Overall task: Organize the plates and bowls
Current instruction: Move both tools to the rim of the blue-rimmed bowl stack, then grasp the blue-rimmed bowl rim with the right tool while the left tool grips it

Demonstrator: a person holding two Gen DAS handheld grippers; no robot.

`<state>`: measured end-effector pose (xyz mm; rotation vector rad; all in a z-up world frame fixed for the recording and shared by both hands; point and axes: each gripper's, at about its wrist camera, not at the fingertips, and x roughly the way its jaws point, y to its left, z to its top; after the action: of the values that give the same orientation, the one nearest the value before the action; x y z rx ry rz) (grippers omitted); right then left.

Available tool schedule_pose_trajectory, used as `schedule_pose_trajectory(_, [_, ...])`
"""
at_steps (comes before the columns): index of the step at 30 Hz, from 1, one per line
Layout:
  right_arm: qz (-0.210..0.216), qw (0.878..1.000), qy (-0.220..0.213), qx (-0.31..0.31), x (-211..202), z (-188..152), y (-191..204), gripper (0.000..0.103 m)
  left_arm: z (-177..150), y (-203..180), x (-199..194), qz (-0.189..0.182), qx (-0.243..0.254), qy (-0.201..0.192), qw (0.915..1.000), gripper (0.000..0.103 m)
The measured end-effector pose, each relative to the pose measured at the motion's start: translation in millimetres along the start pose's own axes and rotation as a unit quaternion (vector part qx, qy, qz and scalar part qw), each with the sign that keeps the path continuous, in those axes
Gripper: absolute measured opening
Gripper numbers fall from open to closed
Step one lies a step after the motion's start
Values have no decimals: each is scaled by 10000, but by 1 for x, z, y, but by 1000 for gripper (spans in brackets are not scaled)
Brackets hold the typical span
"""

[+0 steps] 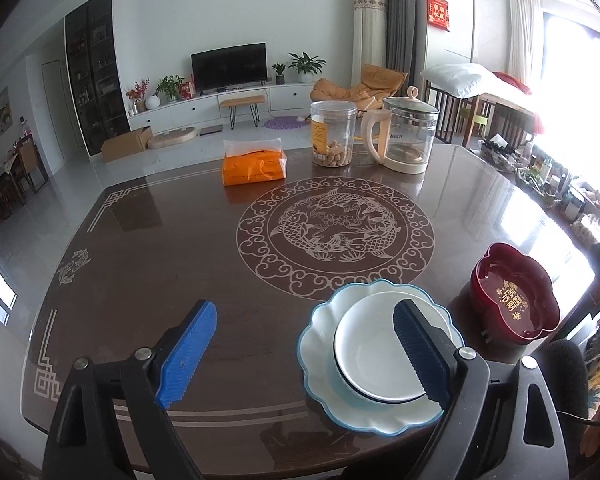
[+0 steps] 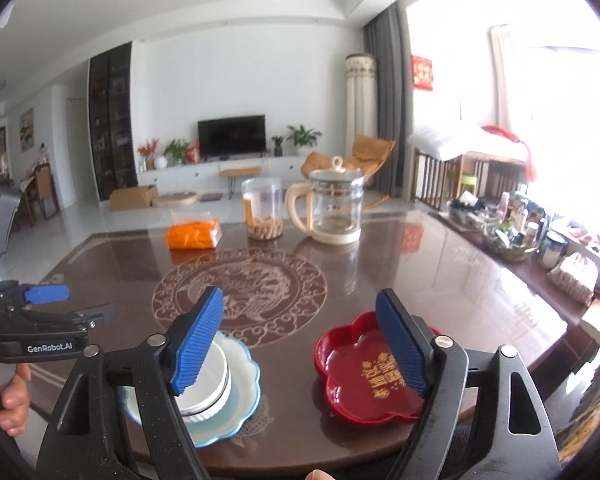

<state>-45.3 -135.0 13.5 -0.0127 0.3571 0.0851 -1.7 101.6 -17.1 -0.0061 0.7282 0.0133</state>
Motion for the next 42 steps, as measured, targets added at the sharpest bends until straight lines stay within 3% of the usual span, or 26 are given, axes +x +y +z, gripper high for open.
schedule_pose_trajectory(4, [500, 9930, 1073, 13, 32, -22, -2, 86, -17, 19, 12, 4, -106, 266, 9996, 90])
schedule_pose_trajectory(7, [673, 9892, 1275, 264, 36, -41, -6, 86, -36, 33, 28, -171, -193, 638, 9976, 90])
schedule_pose_trajectory(12, [852, 9756, 2023, 50, 57, -68, 0, 86, -60, 38, 49, -775, -297, 1039, 9911, 90])
schedule_pose_trajectory(15, [1133, 9682, 2220, 226, 62, -78, -1, 86, -64, 42, 62, -1026, -543, 1206, 9859, 85])
schedule_pose_trajectory(20, [1060, 9655, 2372, 156, 75, -80, -1, 84, -65, 50, 85, -1265, -818, 1460, 9777, 69])
schedule_pose_trajectory(23, [1093, 9609, 2539, 157, 87, -81, 1, 68, -66, 51, 96, -1328, -794, 1614, 9747, 58])
schedule_pose_trajectory(25, [1138, 9564, 2688, 122, 97, -84, 4, 35, -67, 50, 101, -1436, -766, 1685, 9722, 57])
schedule_pose_trajectory(34, [1430, 9383, 3142, 204, 131, -93, 10, 33, -72, 43, 110, -1812, -670, 1762, 9652, 43])
schedule_pose_trajectory(38, [1488, 9328, 3278, 192, 145, -97, 14, 19, -72, 36, 117, -1961, -667, 1854, 9606, 34])
schedule_pose_trajectory(42, [1566, 9294, 3330, 281, 151, -100, 14, 14, -72, 32, 126, -2071, -762, 1892, 9568, 24])
